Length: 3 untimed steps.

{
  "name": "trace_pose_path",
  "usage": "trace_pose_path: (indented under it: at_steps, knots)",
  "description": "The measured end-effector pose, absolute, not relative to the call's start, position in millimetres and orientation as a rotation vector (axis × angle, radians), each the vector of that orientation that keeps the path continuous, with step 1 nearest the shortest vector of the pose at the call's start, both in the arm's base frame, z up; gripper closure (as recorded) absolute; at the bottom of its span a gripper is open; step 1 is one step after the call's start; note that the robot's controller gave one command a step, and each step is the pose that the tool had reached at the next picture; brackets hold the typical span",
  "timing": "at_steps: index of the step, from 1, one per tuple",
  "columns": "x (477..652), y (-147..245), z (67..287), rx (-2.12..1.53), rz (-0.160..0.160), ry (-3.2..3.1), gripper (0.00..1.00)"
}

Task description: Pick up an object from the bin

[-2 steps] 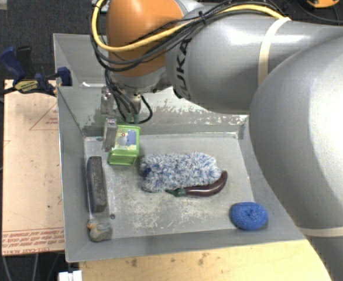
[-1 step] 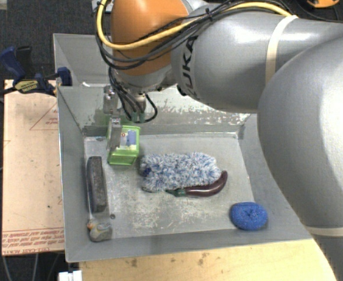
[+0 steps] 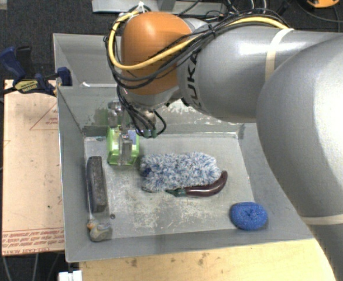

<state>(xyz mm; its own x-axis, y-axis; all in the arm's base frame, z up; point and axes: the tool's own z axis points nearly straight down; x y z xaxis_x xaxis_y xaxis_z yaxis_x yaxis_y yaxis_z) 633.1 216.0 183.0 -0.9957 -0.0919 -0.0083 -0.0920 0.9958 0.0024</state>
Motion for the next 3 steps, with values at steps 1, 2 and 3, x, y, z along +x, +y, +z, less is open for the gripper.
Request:
trace_pose_path:
  at_steps: [1, 2, 3]
  knots:
    - [645.6, 190.1, 136.6, -0.271, 0.002, 3.126, 0.0]
    - [649.6, 184.5, 127.4, -0.271, 0.003, 3.123, 0.0]
    - [659.0, 182.6, 106.5, -0.186, 0.015, 3.113, 0.0]
